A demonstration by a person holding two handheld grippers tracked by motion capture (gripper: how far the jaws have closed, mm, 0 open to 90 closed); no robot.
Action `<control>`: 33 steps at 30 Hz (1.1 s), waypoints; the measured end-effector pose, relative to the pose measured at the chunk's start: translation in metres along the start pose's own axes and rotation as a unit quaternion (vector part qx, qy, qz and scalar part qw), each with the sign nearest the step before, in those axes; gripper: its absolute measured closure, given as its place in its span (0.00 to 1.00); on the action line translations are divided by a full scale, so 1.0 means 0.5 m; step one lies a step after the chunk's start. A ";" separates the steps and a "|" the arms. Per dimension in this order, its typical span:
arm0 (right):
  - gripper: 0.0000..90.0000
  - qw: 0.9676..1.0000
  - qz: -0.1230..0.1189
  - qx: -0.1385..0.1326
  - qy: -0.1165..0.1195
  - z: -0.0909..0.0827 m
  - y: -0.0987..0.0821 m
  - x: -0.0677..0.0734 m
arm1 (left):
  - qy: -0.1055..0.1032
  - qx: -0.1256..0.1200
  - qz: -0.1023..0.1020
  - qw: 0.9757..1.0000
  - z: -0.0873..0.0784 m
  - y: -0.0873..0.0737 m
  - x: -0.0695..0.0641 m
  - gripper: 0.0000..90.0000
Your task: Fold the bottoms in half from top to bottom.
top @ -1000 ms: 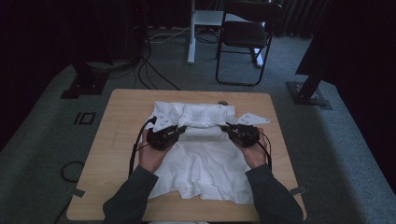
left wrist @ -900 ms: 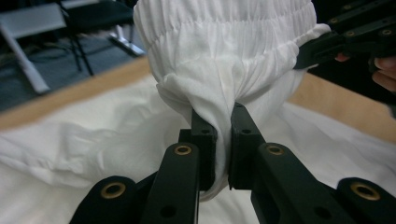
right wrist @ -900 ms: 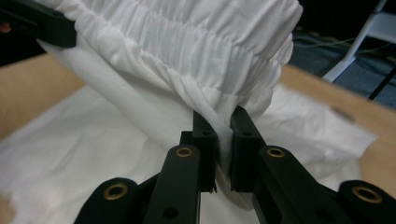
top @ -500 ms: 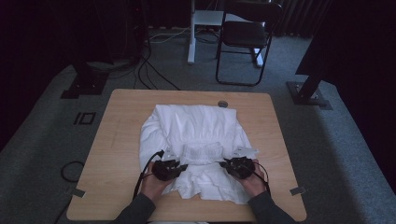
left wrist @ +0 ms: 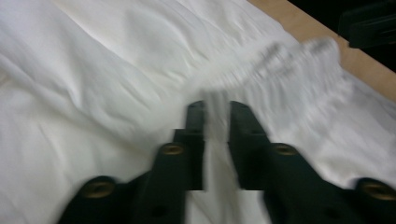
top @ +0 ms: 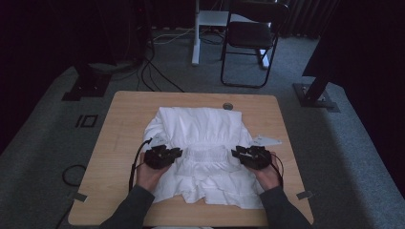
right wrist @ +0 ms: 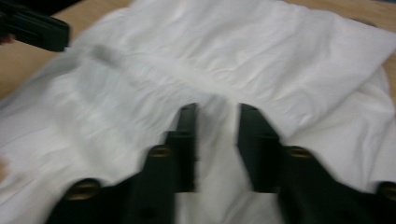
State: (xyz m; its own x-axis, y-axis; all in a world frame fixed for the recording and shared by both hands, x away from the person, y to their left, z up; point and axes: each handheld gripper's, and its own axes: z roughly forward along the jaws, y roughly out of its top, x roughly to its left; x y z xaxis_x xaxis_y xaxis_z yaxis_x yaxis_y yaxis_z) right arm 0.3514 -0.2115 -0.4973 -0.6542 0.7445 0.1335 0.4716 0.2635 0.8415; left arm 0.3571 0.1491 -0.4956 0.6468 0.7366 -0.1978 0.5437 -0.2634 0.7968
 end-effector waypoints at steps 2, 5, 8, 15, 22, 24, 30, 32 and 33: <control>0.89 1.000 0.004 0.021 -0.009 0.030 0.014 -0.014 | 0.011 0.021 0.001 1.000 0.031 0.015 0.007 0.99; 0.91 0.998 -0.007 0.060 -0.027 0.089 0.023 -0.025 | 0.015 0.054 -0.002 0.998 0.083 0.020 0.014 1.00; 0.91 0.996 -0.005 0.084 -0.034 0.124 0.022 -0.029 | 0.014 0.071 -0.005 0.997 0.109 0.015 0.016 1.00; 0.89 0.997 -0.001 0.076 0.015 0.122 0.012 -0.015 | 0.001 0.047 0.024 0.999 0.085 -0.006 -0.025 0.94; 0.84 0.995 0.022 0.038 0.093 0.053 -0.012 0.005 | -0.034 0.032 0.048 0.998 0.053 -0.046 -0.067 0.89; 0.82 0.996 0.015 0.026 0.086 0.036 -0.010 0.010 | -0.041 0.038 0.048 0.997 0.051 -0.057 -0.073 0.89; 0.78 0.999 0.013 0.022 0.039 0.044 0.015 0.009 | -0.055 0.044 0.064 0.995 0.047 -0.080 -0.094 0.87; 0.78 0.998 -0.001 0.033 0.048 0.053 0.014 0.021 | -0.057 0.048 0.062 0.995 0.045 -0.086 -0.096 0.86; 0.78 0.998 -0.013 0.040 0.049 0.057 0.011 0.031 | -0.058 0.050 0.063 0.995 0.045 -0.090 -0.096 0.86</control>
State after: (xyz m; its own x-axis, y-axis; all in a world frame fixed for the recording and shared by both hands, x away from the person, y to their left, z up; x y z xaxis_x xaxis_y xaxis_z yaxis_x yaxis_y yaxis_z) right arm 0.3606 -0.1811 -0.5054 -0.7189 0.6749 0.1663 0.4976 0.3325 0.8012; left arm 0.3137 0.1118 -0.5346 0.7674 0.6183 -0.1696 0.5013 -0.4137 0.7600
